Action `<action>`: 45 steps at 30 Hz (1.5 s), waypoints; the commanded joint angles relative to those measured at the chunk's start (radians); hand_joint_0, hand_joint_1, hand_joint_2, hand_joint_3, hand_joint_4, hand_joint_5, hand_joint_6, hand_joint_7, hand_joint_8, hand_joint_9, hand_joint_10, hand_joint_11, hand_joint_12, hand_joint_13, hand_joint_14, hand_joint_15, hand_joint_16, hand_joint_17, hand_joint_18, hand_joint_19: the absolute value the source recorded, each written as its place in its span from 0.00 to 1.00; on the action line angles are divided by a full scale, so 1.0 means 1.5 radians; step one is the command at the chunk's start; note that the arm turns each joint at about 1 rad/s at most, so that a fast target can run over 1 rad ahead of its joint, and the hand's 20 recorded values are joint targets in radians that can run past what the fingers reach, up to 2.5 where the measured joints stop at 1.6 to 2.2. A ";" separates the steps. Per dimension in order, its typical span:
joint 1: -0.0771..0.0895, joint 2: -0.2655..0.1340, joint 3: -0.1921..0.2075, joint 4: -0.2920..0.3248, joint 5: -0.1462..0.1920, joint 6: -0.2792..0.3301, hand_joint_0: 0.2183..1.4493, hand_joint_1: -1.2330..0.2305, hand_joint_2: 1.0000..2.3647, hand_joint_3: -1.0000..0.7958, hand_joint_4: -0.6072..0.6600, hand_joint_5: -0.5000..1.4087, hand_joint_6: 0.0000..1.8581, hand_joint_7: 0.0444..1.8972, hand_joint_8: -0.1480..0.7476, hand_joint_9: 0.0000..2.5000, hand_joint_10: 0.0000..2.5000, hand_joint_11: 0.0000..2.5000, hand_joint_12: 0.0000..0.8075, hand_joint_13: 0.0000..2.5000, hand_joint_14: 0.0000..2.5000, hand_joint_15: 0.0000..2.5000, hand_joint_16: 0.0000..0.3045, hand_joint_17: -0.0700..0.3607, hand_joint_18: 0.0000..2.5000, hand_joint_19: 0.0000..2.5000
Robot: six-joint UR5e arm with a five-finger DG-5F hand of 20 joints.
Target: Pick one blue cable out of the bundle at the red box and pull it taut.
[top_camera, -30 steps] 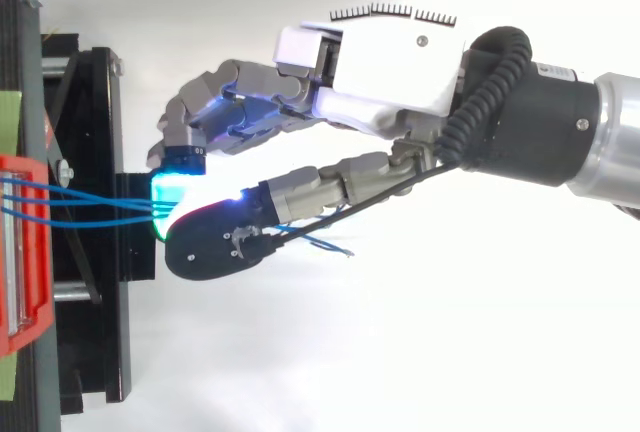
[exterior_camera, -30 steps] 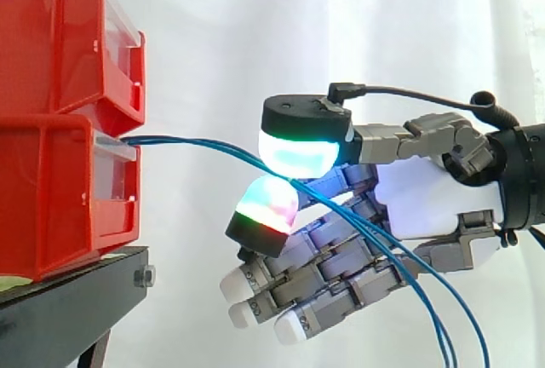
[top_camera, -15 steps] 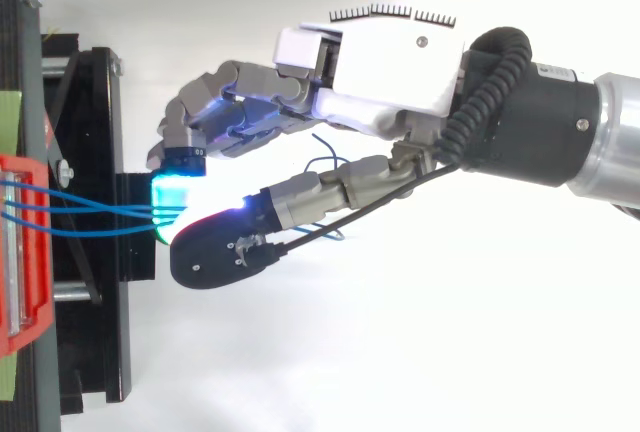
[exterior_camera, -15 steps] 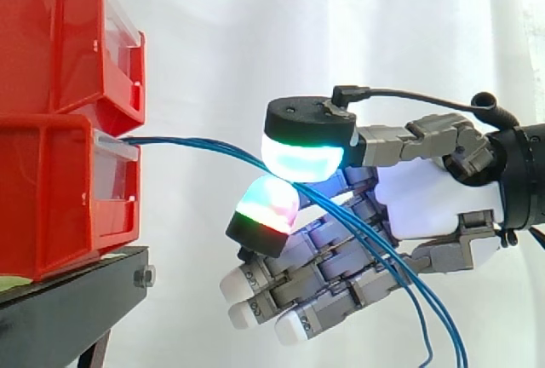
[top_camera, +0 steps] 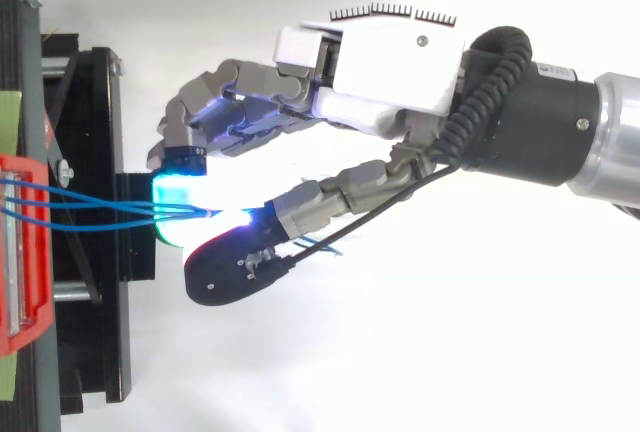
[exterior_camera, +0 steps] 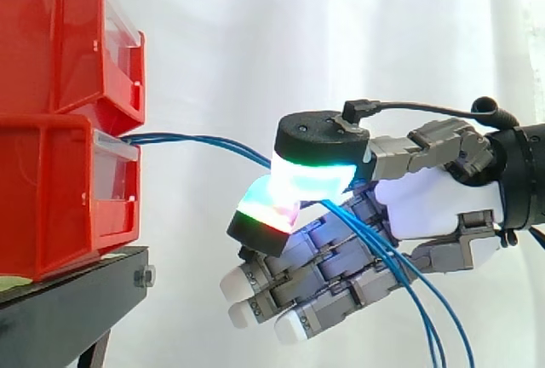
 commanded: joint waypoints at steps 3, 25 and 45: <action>0.000 0.000 0.000 0.000 0.001 0.000 0.48 0.18 0.00 0.32 0.53 0.16 0.49 0.55 0.50 0.20 0.00 0.08 0.47 0.12 0.00 0.01 0.18 0.45 0.18 0.04; 0.000 0.000 0.001 0.000 0.001 0.000 0.28 0.35 0.08 0.56 0.59 0.18 0.48 0.54 0.59 0.23 0.00 0.08 0.56 0.13 0.00 0.03 0.24 0.55 0.20 0.07; 0.000 0.000 0.003 0.000 0.002 0.003 0.43 0.20 0.02 0.45 0.39 0.16 0.48 0.58 0.47 0.20 0.00 0.07 0.46 0.11 0.00 0.01 0.18 0.45 0.16 0.04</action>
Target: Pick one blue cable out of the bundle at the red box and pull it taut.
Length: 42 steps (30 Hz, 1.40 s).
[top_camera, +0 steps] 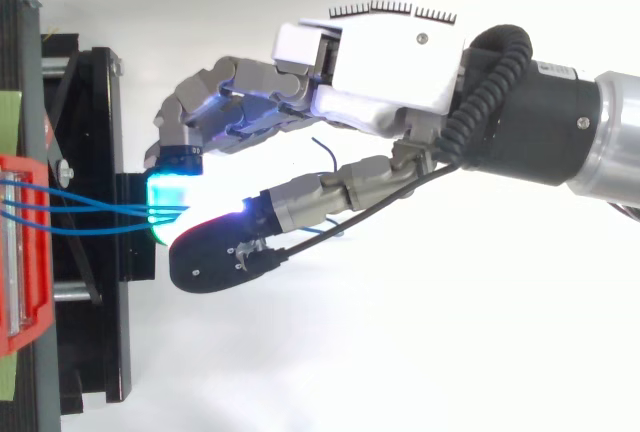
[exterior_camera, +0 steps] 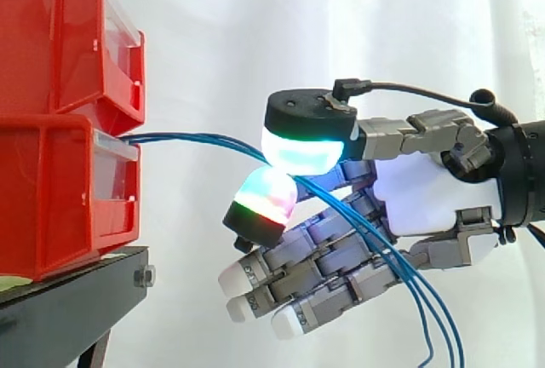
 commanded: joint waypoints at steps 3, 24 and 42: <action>0.000 0.000 0.000 0.000 0.001 0.000 0.46 0.21 0.01 0.40 0.44 0.16 0.48 0.59 0.45 0.18 0.00 0.05 0.45 0.09 0.00 0.01 0.18 0.45 0.15 0.04; 0.000 0.000 0.000 0.000 0.001 0.000 0.22 0.34 0.00 0.28 0.58 0.17 0.45 0.50 0.51 0.20 0.00 0.06 0.50 0.08 0.00 0.02 0.20 0.49 0.13 0.06; 0.000 0.000 0.000 0.000 0.001 0.000 0.33 0.34 0.01 0.49 0.58 0.16 0.48 0.52 0.52 0.22 0.00 0.09 0.47 0.10 0.00 0.02 0.19 0.46 0.14 0.06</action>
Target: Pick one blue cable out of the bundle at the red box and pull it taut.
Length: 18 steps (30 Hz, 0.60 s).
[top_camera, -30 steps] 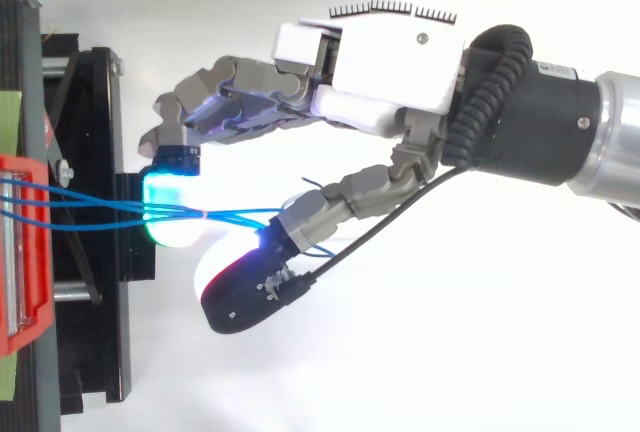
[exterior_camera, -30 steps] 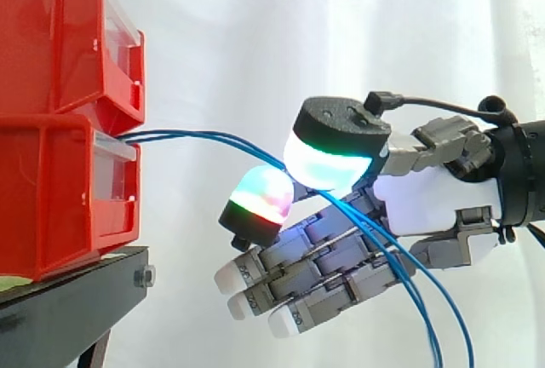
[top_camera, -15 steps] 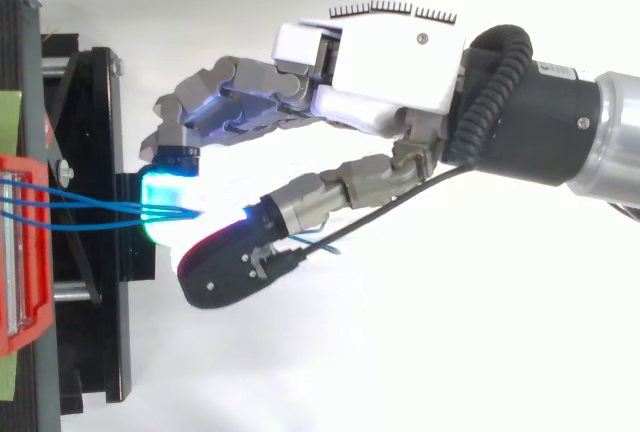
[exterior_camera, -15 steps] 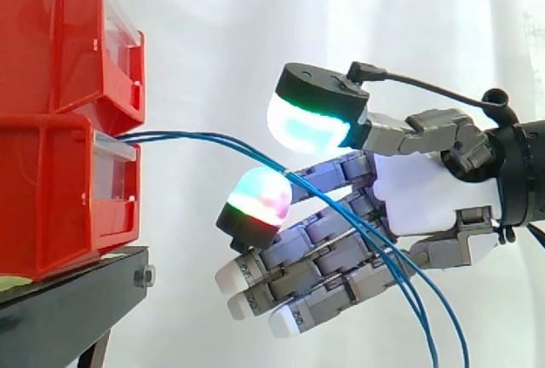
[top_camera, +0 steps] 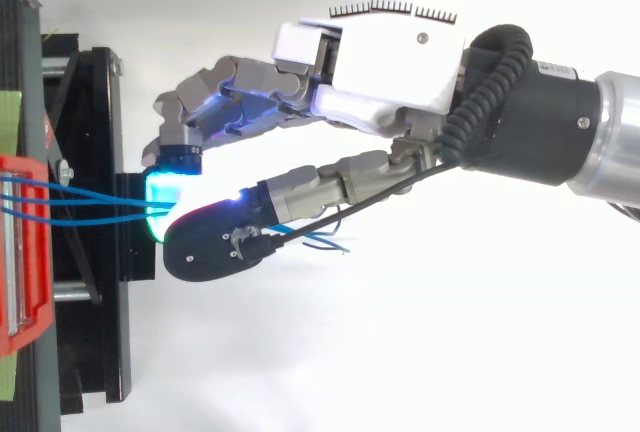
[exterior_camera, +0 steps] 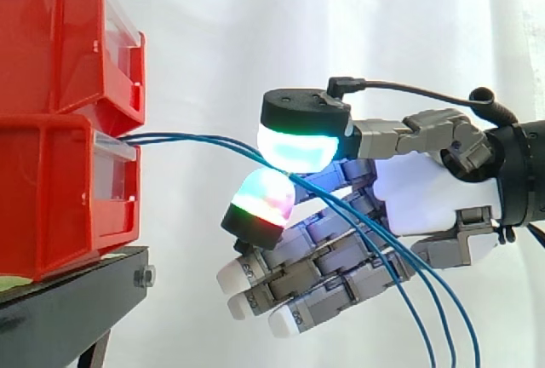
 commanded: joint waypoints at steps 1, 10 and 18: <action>0.000 0.000 0.000 0.000 0.000 0.000 0.33 0.34 0.01 0.49 0.57 0.16 0.48 0.51 0.52 0.22 0.00 0.09 0.47 0.10 0.00 0.02 0.19 0.46 0.14 0.06; 0.000 0.000 0.000 0.000 0.001 0.000 0.34 0.30 0.02 0.53 0.51 0.17 0.47 0.55 0.53 0.26 0.00 0.10 0.47 0.13 0.00 0.03 0.19 0.46 0.17 0.06; 0.001 0.000 0.000 0.000 0.000 0.000 0.20 0.42 0.42 0.49 0.45 0.19 0.47 0.61 0.52 0.28 0.00 0.04 0.53 0.14 0.00 0.03 0.24 0.55 0.17 0.07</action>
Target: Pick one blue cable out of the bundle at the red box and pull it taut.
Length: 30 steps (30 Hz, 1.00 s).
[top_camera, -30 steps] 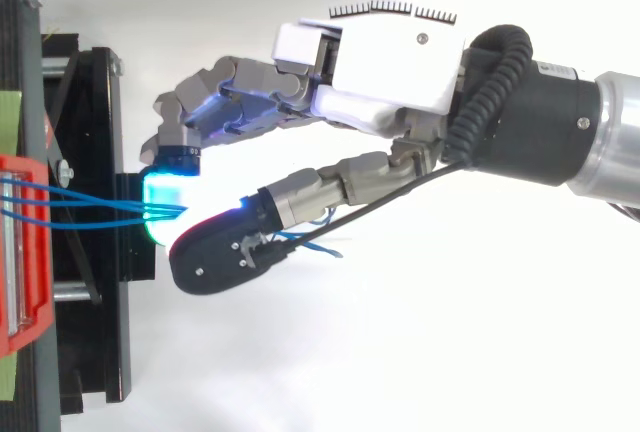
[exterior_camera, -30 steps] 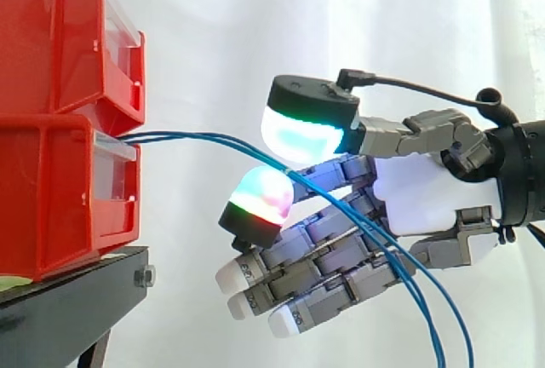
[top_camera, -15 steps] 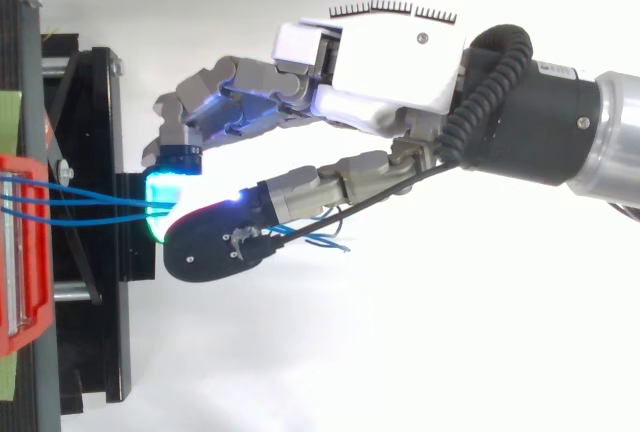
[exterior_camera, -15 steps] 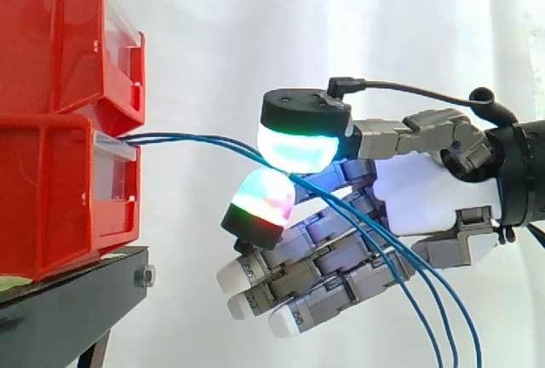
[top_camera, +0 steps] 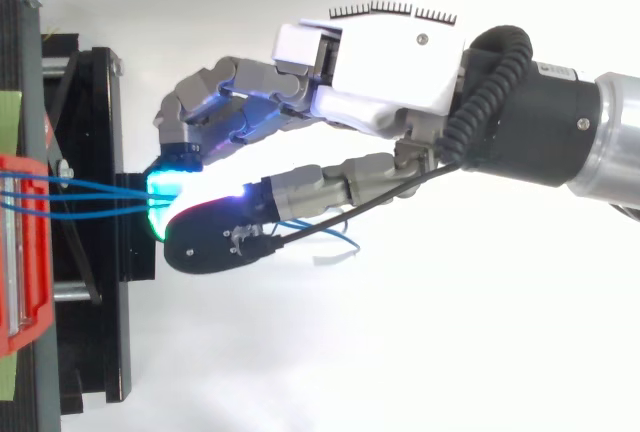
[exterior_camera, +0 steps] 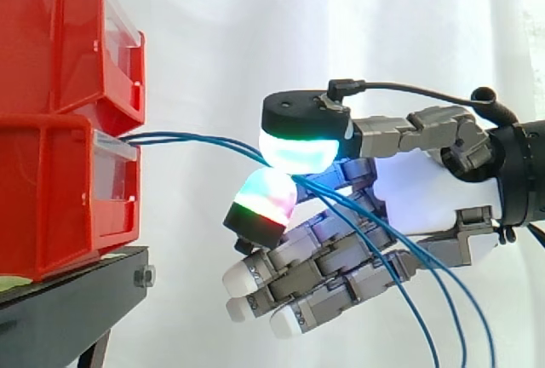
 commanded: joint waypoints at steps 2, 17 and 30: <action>0.000 0.000 0.000 0.000 -0.001 0.000 0.22 0.39 0.34 0.51 0.44 0.19 0.47 0.59 0.52 0.27 0.00 0.04 0.53 0.14 0.00 0.03 0.24 0.54 0.17 0.06; 0.000 0.000 0.001 -0.004 -0.001 0.000 0.37 0.24 0.02 0.50 0.35 0.18 0.47 0.59 0.47 0.29 0.00 0.13 0.44 0.14 0.00 0.04 0.18 0.44 0.17 0.06; 0.000 0.000 0.001 -0.004 -0.001 0.000 0.38 0.27 0.01 0.47 0.30 0.17 0.48 0.59 0.45 0.26 0.00 0.10 0.43 0.12 0.00 0.03 0.17 0.44 0.14 0.07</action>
